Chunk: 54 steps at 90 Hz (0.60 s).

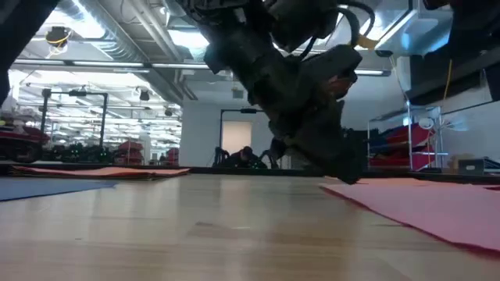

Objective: Organize paper
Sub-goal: Stack the pink colored paper on top of the pink colored paper

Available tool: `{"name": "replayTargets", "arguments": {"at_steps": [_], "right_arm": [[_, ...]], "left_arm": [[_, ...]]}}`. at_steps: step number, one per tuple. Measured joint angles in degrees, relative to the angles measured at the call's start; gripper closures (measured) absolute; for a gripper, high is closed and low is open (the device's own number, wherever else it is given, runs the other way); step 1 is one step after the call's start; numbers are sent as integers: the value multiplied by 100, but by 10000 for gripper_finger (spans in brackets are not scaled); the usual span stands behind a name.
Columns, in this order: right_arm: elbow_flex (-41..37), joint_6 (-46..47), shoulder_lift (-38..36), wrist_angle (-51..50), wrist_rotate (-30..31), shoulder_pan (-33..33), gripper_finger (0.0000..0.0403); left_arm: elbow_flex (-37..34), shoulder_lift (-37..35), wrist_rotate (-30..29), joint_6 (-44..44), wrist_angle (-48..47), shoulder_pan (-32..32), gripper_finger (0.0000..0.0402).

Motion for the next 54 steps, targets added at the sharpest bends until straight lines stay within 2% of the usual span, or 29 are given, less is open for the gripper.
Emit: {"name": "replayTargets", "arguments": {"at_steps": [15,30,54], "right_arm": [[0,1,1,8,-4,-1,403],[0,-7,2,6,-4,-2,403],[0,-33,2,6,-6,-2,403]], "left_arm": [[449,-34,258,345,-823,-87,402],[447,-21,358,1005,-1742,-320,402],[318,213,310,887,-873,-459,402]]}}
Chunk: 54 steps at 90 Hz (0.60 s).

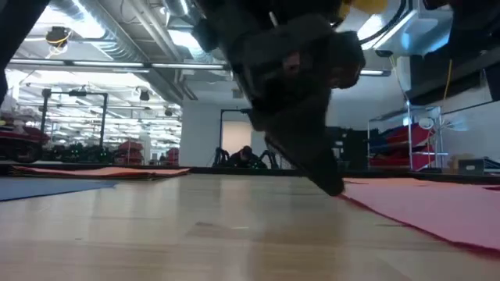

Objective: Organize paper
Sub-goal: Stack the pink colored paper on top of the pink colored paper

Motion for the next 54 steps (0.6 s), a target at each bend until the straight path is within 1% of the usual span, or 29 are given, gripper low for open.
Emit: {"name": "replayTargets", "arguments": {"at_steps": [10,21,54], "right_arm": [[0,-2,0,2,-6,0,403],[0,-4,0,1,-58,2,403],[0,-4,0,4,-63,1,403]], "left_arm": [[107,241,94,-132,153,6,402],[284,476,110,-59,219,-23,402],[691,638,-7,67,707,107,402]]}}
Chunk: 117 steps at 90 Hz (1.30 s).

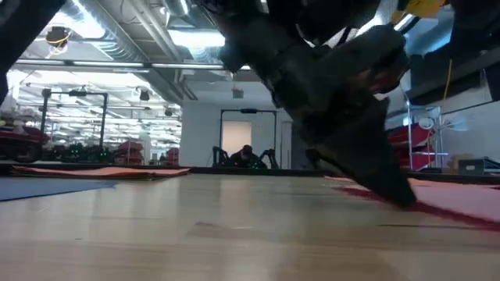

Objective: Organize paper
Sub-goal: Stack the pink colored paper on top of the pink colored paper

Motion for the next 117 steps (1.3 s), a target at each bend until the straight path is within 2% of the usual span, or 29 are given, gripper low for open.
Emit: {"name": "replayTargets", "arguments": {"at_steps": [11,34,46,88,96,107,117], "right_arm": [[-1,20,-1,-2,0,-1,403],[0,26,0,-2,20,-1,403],[-2,31,-1,4,55,-1,403],[-2,39,-1,-2,61,-1,403],[-2,42,0,0,61,-1,403],[-2,42,0,-2,61,-1,403],[-2,42,0,-12,65,-1,403]], "left_arm": [[15,-21,-31,-123,-97,75,402],[25,-281,-76,-15,-1429,256,402],[-31,-226,-157,-76,-1282,391,402],[-41,62,-391,-598,224,832,402],[-44,39,-428,-752,195,874,402],[-55,-231,-456,-981,-312,990,402],[-47,-475,-848,-1055,-530,1176,402]]}}
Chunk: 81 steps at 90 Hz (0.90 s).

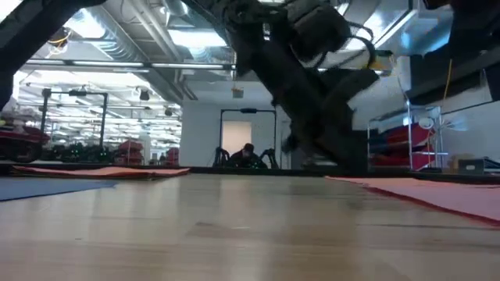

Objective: Organize paper
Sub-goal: Stack the pink colored paper on top of the pink colored paper

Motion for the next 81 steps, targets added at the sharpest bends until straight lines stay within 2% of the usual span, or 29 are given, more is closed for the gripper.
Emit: {"name": "replayTargets", "arguments": {"at_steps": [15,34,44,81], "right_arm": [[0,0,-1,-3,152,0,403],[0,-16,0,-7,206,0,403],[0,-18,0,-5,208,0,403],[0,-20,0,3,300,0,403]], "left_arm": [[-6,77,-256,-55,516,519,402],[3,283,-67,532,1202,970,402],[1,400,265,740,1382,1029,402],[12,730,567,826,1522,877,402]]}}
